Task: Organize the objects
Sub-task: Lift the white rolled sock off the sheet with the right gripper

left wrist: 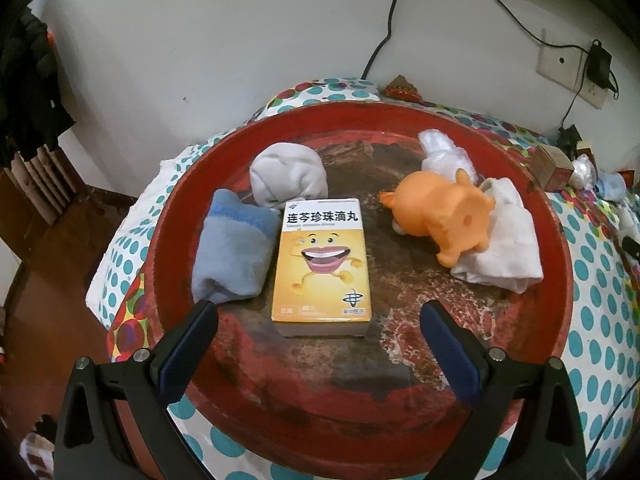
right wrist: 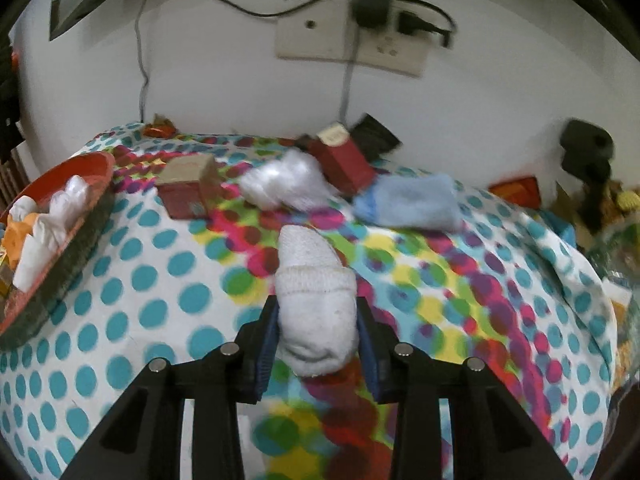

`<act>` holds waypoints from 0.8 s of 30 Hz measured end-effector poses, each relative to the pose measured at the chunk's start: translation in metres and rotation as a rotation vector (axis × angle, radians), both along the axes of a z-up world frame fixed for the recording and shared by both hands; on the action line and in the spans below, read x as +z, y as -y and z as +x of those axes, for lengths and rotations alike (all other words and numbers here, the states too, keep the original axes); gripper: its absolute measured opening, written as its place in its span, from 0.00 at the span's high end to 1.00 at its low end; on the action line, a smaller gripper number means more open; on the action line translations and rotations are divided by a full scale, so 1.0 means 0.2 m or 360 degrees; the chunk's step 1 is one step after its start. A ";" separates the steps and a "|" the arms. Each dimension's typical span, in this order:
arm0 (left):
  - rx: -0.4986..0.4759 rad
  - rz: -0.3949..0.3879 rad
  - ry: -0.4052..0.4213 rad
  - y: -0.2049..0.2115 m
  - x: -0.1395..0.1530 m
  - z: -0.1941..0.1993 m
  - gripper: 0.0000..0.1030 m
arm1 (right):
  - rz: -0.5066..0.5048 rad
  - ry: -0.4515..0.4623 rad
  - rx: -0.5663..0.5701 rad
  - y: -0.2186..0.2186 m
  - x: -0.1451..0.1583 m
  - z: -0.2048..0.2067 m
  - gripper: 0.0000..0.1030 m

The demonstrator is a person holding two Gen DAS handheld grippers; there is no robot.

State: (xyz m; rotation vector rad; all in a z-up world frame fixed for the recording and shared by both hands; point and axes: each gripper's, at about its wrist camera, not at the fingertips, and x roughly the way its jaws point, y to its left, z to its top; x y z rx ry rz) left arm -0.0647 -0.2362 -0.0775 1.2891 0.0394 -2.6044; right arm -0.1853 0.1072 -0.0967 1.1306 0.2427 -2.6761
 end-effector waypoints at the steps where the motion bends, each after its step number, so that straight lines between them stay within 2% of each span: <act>1: -0.0004 -0.0002 0.0001 -0.01 0.00 0.00 0.02 | -0.0003 0.0004 -0.0008 -0.03 -0.01 0.01 0.65; 8: -0.0045 -0.0059 -0.0009 -0.12 0.06 0.02 0.02 | -0.0025 0.0028 -0.0026 -0.15 -0.01 0.03 0.65; 11: -0.0108 -0.0020 -0.0016 -0.21 0.10 0.01 0.02 | 0.0002 0.0044 -0.0016 -0.17 -0.02 0.02 0.65; 13: -0.0141 -0.0052 -0.0013 -0.28 0.13 -0.02 0.02 | -0.0023 0.0055 -0.0022 -0.19 -0.02 0.02 0.65; 24: -0.0419 -0.0142 -0.0030 -0.83 0.24 -0.33 0.01 | -0.0006 0.0072 0.0000 -0.18 -0.03 0.01 0.65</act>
